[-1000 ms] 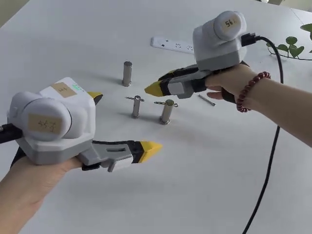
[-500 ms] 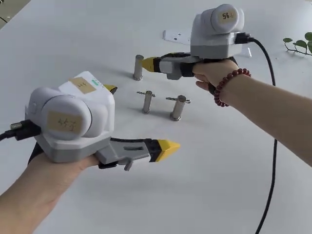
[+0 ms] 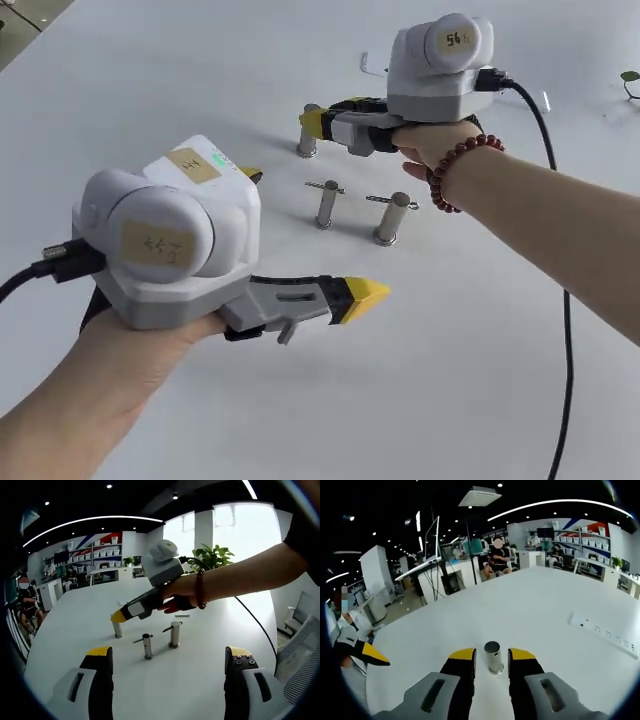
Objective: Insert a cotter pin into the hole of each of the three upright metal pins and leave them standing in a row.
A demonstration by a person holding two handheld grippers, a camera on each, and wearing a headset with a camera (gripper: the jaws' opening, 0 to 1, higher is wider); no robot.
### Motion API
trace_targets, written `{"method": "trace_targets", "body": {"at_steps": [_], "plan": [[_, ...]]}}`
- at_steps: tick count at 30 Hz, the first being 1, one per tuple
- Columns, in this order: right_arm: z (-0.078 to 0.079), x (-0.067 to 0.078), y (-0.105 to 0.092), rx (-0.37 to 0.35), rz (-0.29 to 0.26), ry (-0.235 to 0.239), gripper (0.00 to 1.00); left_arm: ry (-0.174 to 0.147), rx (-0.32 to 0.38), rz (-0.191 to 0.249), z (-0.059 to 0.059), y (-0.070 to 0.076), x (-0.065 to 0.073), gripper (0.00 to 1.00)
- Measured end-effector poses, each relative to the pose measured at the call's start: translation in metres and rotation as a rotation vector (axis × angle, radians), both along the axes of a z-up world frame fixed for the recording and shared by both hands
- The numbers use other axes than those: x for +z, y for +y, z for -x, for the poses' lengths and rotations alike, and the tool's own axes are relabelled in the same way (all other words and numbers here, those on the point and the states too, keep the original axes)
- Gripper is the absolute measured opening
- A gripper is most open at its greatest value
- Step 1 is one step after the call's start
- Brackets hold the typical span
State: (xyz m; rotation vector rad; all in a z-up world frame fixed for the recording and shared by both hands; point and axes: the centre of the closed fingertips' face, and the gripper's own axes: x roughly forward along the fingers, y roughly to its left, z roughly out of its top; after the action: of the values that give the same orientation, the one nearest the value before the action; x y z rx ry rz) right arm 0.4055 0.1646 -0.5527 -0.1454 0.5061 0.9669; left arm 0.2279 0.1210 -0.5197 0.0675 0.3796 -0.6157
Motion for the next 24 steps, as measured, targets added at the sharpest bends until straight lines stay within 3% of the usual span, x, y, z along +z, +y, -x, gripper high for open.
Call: {"method": "trace_targets", "body": {"at_steps": [3, 10, 13, 24], "plan": [[-0.001, -0.001, 0.004, 0.011, 0.003, -0.016, 0.17, 0.001, 0.006, 0.007, -0.001, 0.001, 0.001, 0.92], [-0.001, -0.008, 0.01, 0.018, 0.015, 0.003, 0.12, 0.009, 0.009, 0.009, -0.001, 0.002, -0.001, 0.91], [-0.002, -0.011, 0.009, 0.017, 0.02, 0.003, 0.12, 0.03, 0.003, 0.011, 0.0, 0.0, -0.005, 0.89], [0.004, -0.01, 0.007, 0.069, 0.101, -0.062, 0.08, 0.03, 0.013, 0.009, -0.001, 0.002, -0.004, 0.89]]}}
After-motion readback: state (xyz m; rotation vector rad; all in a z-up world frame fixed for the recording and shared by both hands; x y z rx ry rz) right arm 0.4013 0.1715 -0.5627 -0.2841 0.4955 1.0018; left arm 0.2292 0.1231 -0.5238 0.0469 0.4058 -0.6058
